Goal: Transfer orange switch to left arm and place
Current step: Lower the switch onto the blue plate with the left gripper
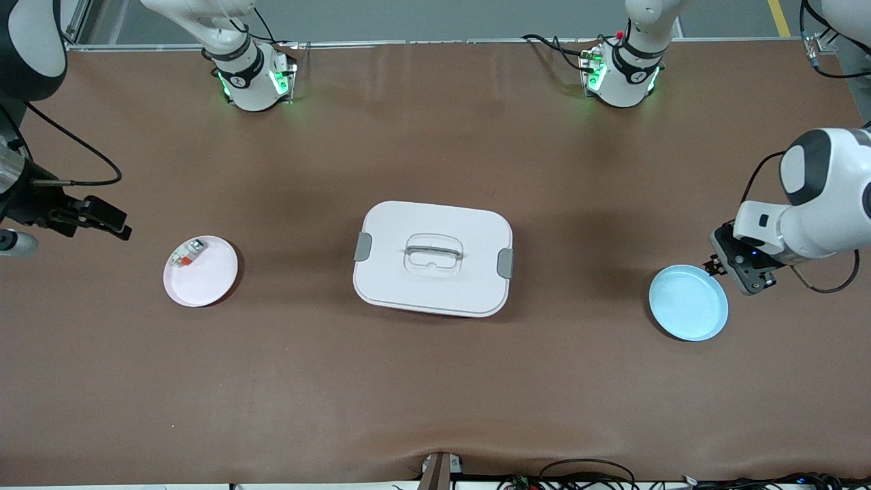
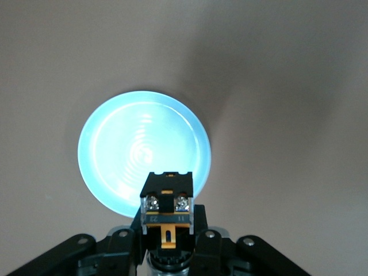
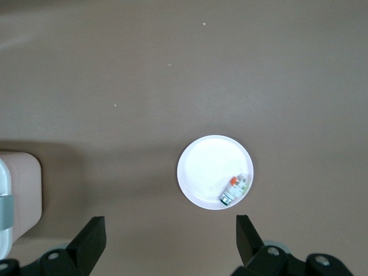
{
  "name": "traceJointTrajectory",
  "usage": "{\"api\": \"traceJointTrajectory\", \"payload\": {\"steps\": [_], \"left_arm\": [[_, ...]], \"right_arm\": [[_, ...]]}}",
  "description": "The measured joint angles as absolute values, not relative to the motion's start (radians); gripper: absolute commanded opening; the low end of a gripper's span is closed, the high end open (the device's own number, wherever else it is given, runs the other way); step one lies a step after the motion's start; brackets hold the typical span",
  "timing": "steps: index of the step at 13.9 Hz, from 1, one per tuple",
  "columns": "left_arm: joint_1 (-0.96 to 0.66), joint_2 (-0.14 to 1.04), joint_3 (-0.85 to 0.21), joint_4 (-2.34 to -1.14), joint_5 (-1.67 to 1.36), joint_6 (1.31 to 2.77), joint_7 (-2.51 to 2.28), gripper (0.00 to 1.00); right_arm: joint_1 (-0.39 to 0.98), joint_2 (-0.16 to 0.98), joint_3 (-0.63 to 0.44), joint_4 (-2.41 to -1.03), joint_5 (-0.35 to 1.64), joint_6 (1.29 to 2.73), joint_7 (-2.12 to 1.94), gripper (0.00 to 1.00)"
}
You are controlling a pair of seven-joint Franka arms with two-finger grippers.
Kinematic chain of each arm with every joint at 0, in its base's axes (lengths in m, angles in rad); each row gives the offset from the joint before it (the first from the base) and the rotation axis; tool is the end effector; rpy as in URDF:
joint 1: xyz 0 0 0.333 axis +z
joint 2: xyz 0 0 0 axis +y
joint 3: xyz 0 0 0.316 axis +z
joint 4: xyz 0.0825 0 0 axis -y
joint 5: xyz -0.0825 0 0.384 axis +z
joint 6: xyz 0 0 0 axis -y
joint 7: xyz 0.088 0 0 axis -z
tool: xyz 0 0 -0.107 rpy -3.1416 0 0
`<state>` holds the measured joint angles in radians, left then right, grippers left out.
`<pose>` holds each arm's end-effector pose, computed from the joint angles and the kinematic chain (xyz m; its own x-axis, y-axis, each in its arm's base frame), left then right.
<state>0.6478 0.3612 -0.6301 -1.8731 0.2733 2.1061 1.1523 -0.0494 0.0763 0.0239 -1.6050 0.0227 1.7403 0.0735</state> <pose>0.6154 0.0467 0.3490 0.3093 -0.9503 -0.0358 -0.9498 -0.3106 0.0371 0.5911 -0.0135 0.5799 0.9931 -0.1028 0.0570 -0.1013 -0.9944 -0.0286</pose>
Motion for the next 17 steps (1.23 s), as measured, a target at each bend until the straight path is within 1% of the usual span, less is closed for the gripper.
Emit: {"api": "traceJointTrajectory", "payload": {"steps": [2,6,8,11,14,17], "left_arm": [[0.656,0.430,-0.629,-1.874,0.367,2.191,1.195,0.00],[0.664,0.541,-0.629,-1.871,0.520,2.281,1.213,0.00],[0.663,0.575,-0.630,-1.870,0.582,2.297,1.213,0.00],[0.662,0.622,-0.631,-1.870,0.611,2.326,1.216,0.00],[0.662,0.646,-0.631,-1.870,0.649,2.338,1.218,0.00],[0.662,0.672,-0.630,-1.871,0.675,2.380,1.218,0.00]], "right_arm": [[0.003,0.062,-0.043,-1.619,0.023,1.740,0.073,1.00],[0.022,0.060,-0.064,-1.621,0.023,1.740,0.073,1.00],[0.022,0.059,-0.065,-1.616,0.023,1.730,0.073,1.00],[0.022,0.057,-0.069,-1.579,0.023,1.669,0.073,1.00],[0.022,0.057,-0.073,-1.572,0.023,1.660,0.073,1.00],[0.023,0.057,-0.073,-1.572,0.023,1.660,0.073,1.00]]}}
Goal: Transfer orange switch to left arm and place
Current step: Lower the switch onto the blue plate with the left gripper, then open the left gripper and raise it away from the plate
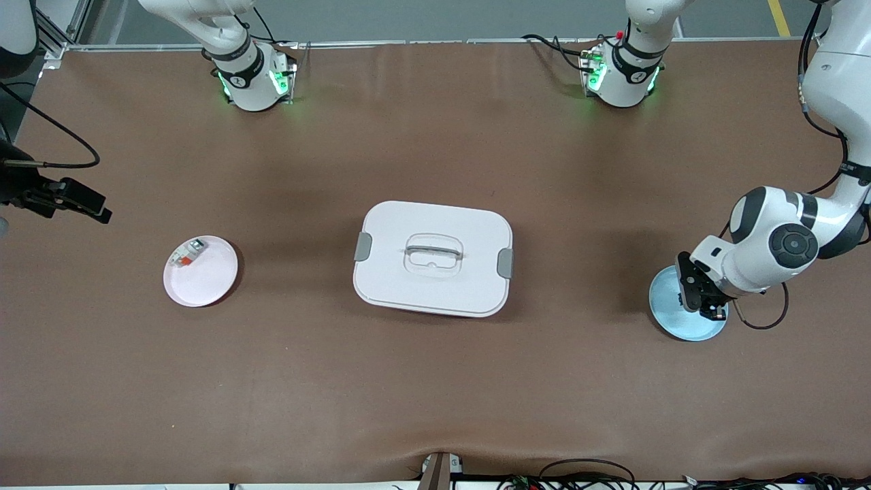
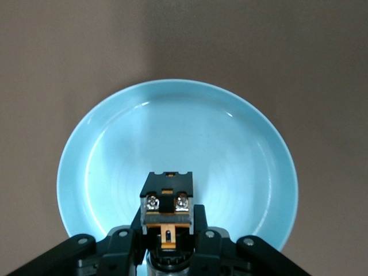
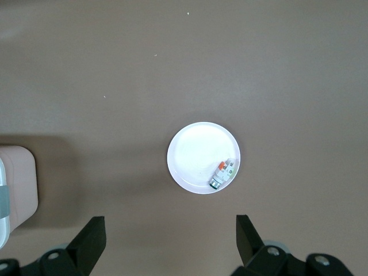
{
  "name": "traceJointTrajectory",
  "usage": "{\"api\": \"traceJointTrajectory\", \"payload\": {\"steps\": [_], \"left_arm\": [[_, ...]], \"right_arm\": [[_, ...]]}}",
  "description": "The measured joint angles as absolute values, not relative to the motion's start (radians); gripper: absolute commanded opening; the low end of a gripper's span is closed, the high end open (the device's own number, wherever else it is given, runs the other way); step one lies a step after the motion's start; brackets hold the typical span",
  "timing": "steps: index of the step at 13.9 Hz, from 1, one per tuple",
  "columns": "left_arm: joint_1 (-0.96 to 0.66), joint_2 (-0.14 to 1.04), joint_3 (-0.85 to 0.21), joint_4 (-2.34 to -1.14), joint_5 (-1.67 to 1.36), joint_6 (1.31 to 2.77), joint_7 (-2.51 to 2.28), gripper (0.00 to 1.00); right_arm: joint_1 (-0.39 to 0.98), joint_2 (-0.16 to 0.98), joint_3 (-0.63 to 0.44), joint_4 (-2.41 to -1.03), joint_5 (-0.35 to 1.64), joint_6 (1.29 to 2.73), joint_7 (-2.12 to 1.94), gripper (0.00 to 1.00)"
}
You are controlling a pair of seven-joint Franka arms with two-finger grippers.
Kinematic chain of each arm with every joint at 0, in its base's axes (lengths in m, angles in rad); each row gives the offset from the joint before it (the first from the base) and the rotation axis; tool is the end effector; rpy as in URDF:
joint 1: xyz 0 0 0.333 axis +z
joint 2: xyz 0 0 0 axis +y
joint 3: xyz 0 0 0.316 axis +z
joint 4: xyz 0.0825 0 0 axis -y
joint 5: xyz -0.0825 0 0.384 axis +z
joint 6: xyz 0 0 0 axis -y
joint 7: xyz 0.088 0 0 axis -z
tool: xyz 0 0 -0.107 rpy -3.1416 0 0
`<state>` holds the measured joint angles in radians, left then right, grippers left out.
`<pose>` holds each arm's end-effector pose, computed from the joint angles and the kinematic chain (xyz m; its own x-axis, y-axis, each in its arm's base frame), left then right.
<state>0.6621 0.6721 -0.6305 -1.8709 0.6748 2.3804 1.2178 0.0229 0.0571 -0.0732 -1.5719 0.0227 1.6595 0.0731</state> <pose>0.6330 0.0489 0.2095 -0.0033 -0.9970 -0.0774 -0.9991 0.0066 -0.0430 0.5792 -0.0257 0.5996 0.9918 -0.1248 0.0292 -0.1242 -0.9920 -0.0207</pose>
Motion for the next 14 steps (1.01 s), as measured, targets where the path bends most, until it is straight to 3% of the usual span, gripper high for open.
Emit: {"api": "traceJointTrajectory", "payload": {"steps": [1,2,3,4,10,14], "left_arm": [[0.664,0.682,-0.630,-1.871,0.677,2.390,1.218,0.00],[0.666,0.689,-0.629,-1.871,0.677,2.395,1.218,0.19],[0.668,0.692,-0.628,-1.871,0.678,2.397,1.218,0.65],[0.668,0.692,-0.628,-1.871,0.678,2.397,1.215,1.00],[0.674,0.686,-0.630,-1.851,0.678,2.397,1.103,1.00],[0.676,0.619,-0.652,-1.800,0.601,2.343,0.972,1.00]], "right_arm": [[0.023,0.057,-0.073,-1.572,0.023,1.659,0.073,1.00],[0.024,0.057,-0.073,-1.572,0.023,1.659,0.073,1.00],[0.024,0.057,-0.073,-1.572,0.023,1.659,0.073,1.00],[0.024,0.057,-0.073,-1.572,0.023,1.658,0.073,1.00],[0.025,0.057,-0.073,-1.572,0.023,1.657,0.073,1.00],[0.025,0.057,-0.073,-1.572,0.023,1.657,0.073,1.00]]}}
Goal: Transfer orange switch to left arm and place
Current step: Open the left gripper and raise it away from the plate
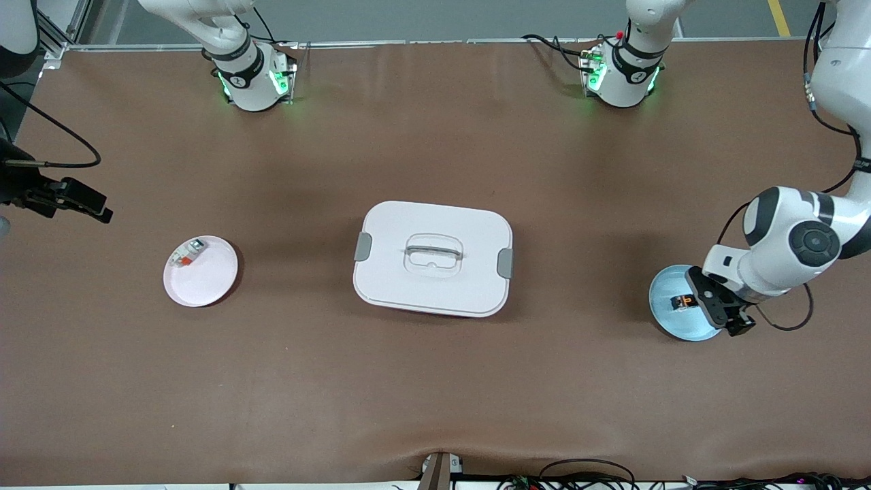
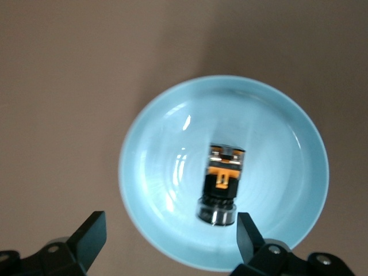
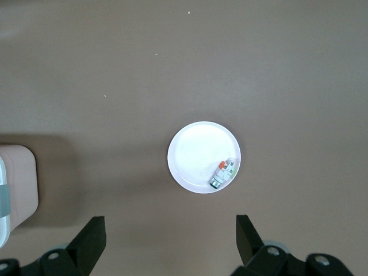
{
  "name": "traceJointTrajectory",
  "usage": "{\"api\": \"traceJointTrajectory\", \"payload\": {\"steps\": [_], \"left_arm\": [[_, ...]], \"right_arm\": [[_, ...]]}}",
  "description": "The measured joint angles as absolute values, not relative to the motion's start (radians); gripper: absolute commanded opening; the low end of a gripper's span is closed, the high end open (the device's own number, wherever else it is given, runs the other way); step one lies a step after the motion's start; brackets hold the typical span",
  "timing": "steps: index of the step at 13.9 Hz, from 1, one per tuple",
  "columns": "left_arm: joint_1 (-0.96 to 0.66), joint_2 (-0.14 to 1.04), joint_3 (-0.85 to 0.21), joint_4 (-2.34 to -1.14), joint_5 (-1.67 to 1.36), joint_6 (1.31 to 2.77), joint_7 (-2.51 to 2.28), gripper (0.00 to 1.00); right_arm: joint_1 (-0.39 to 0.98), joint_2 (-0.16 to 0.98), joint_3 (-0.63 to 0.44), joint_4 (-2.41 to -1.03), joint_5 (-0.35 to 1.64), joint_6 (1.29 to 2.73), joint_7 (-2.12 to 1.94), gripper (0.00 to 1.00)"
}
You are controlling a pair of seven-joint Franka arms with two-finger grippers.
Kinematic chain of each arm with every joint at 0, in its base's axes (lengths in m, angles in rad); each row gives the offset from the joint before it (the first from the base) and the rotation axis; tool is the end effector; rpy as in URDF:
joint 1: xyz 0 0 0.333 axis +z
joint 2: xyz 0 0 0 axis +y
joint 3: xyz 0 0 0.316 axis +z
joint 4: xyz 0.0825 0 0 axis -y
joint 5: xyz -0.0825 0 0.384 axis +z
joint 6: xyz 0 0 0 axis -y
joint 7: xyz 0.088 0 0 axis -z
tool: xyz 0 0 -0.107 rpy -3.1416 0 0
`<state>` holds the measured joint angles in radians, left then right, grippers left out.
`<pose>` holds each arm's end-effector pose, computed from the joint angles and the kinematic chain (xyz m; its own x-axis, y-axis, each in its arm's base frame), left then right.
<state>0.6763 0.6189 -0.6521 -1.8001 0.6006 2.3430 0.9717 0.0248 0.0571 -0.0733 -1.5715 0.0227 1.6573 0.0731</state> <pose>0.6557 0.0631 0.2666 0.3165 -0.9479 -0.0359 -0.9428 -0.3101 -0.1223 0.5790 -0.0247 0.5996 0.9920 -0.1230 0.0274 -0.1224 -0.9923 -0.0205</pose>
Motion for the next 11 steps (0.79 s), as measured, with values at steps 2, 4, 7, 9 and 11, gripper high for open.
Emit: {"api": "traceJointTrajectory", "payload": {"steps": [2,4,7,9,11], "left_arm": [[0.677,0.591,-0.661,-1.740,0.499,2.262,0.961,1.00],[0.678,0.571,-0.663,-1.672,0.414,2.191,0.939,1.00],[0.678,0.537,-0.669,-1.576,0.329,2.101,0.851,1.00],[0.677,0.510,-0.691,-1.518,0.312,2.043,0.766,1.00],[0.677,0.469,-0.715,-1.489,0.311,1.990,0.650,1.00]], "right_arm": [[0.025,0.057,-0.073,-1.571,0.023,1.657,0.073,1.00],[0.026,0.057,-0.073,-1.571,0.023,1.655,0.073,1.00],[0.027,0.057,-0.073,-1.571,0.023,1.640,0.073,1.00],[0.027,0.057,-0.073,-1.571,0.023,1.637,0.073,1.00],[0.027,0.057,-0.073,-1.571,0.023,1.636,0.073,1.00]]}}
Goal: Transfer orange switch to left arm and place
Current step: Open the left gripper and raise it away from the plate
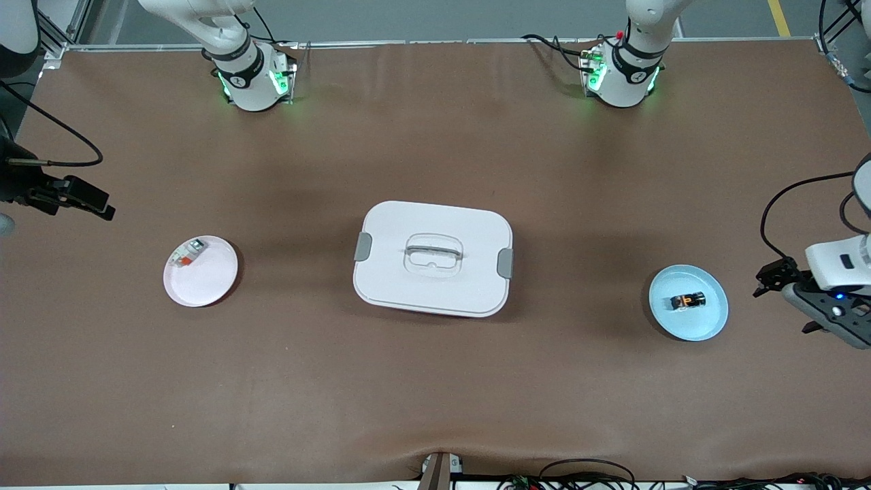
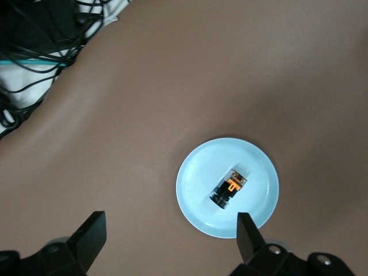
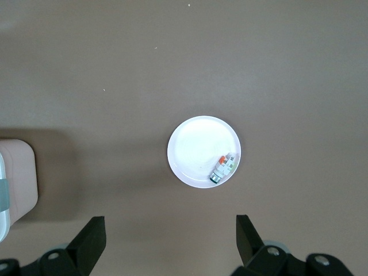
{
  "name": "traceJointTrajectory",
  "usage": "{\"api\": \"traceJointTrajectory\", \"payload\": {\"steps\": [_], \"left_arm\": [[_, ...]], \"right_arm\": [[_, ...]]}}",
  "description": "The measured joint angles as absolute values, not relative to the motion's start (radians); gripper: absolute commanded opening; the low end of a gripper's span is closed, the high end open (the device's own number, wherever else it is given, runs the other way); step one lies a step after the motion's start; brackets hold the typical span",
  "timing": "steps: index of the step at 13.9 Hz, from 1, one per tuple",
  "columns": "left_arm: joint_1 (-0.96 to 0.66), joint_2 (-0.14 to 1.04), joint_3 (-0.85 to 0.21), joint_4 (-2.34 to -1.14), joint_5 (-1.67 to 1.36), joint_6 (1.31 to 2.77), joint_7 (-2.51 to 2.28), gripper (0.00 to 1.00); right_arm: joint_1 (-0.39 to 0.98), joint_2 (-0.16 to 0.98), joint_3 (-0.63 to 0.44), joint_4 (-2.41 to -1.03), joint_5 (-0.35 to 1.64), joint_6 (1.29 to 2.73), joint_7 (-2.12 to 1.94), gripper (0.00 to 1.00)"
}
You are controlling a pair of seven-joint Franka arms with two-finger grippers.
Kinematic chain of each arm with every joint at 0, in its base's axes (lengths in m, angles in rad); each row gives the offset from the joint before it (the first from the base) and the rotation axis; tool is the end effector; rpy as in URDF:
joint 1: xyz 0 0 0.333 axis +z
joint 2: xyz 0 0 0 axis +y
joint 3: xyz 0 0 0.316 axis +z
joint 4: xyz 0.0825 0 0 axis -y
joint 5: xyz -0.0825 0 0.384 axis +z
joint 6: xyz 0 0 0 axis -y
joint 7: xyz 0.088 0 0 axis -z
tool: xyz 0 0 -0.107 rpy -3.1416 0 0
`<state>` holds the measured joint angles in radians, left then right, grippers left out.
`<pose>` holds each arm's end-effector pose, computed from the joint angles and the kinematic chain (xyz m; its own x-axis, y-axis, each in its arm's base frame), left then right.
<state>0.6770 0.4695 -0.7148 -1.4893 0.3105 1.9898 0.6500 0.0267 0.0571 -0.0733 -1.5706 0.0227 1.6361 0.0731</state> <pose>0.6830 0.0738 0.4665 0.7448 -0.6567 0.1186 -0.6510 -0.7541 -0.0872 0.5769 -0.0234 0.5981 0.9927 -0.1207 0.0072 -0.1206 -0.9925 -0.0191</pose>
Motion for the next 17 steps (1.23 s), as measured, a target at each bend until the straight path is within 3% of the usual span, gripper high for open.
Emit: {"api": "traceJointTrajectory", "payload": {"steps": [6,14,17], "left_arm": [[0.674,0.313,-0.769,-1.435,0.241,1.734,0.249,1.00],[0.660,0.138,-0.767,-1.419,0.093,1.567,-0.030,1.00],[0.486,0.069,-0.619,-1.419,0.082,1.496,-0.126,1.00]], "right_arm": [[0.033,0.057,-0.073,-1.570,0.023,1.636,0.073,1.00],[0.034,0.057,-0.073,-1.570,0.023,1.635,0.073,1.00],[0.035,0.057,-0.073,-1.570,0.023,1.635,0.073,1.00]]}}
